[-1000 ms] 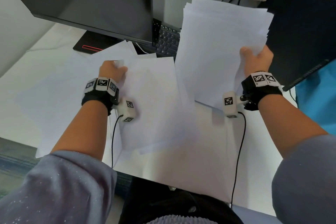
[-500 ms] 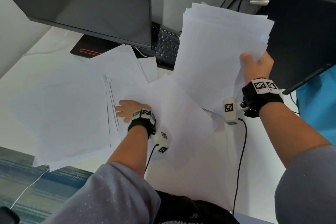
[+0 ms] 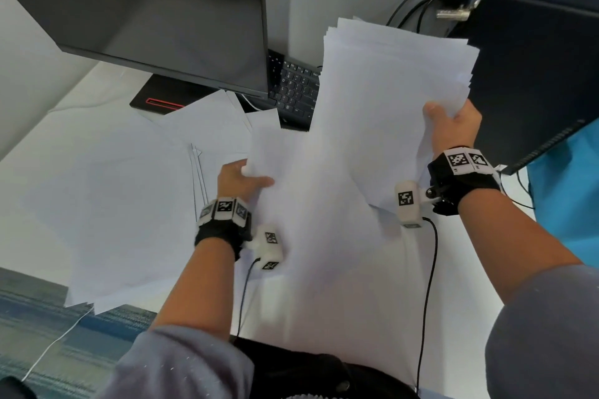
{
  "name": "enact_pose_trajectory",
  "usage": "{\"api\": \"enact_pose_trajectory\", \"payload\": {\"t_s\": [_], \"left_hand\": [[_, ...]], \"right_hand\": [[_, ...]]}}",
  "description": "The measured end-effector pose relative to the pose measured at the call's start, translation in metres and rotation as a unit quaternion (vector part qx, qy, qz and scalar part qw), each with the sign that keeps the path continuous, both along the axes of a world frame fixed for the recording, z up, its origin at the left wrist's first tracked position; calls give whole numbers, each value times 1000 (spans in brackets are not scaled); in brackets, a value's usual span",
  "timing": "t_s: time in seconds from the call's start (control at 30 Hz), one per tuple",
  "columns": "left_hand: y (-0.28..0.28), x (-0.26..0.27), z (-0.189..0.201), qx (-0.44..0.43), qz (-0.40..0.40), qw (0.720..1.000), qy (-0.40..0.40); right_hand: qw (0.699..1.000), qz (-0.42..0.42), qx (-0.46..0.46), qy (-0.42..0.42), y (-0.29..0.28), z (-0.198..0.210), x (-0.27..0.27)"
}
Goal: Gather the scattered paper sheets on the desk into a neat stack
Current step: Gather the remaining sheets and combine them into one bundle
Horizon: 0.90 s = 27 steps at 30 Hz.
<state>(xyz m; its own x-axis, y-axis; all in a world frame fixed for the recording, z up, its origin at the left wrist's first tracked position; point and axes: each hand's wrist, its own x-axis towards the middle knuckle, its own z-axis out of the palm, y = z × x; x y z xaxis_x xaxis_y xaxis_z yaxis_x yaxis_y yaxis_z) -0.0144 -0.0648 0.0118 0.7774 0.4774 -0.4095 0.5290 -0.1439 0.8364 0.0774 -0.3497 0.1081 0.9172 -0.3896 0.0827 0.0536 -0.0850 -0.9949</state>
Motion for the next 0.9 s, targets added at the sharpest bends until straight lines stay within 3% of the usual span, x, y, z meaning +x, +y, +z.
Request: {"api": "enact_pose_trajectory", "payload": {"t_s": [0.17, 0.33, 0.43, 0.67, 0.9], "left_hand": [[28, 13, 47, -51, -53, 984, -162], [5, 56, 82, -72, -69, 973, -210], [-11, 79, 91, -121, -38, 965, -229], [-50, 101, 81, -220, -38, 951, -215], [-76, 117, 73, -196, -39, 975, -99]], "right_hand": [[1000, 25, -8, 11, -6, 4, -3], [994, 98, 34, 17, -5, 11, -11], [989, 145, 37, 9, -5, 19, -16], [979, 143, 120, 81, -15, 14, -17], [976, 115, 122, 141, -23, 11, -12]]}}
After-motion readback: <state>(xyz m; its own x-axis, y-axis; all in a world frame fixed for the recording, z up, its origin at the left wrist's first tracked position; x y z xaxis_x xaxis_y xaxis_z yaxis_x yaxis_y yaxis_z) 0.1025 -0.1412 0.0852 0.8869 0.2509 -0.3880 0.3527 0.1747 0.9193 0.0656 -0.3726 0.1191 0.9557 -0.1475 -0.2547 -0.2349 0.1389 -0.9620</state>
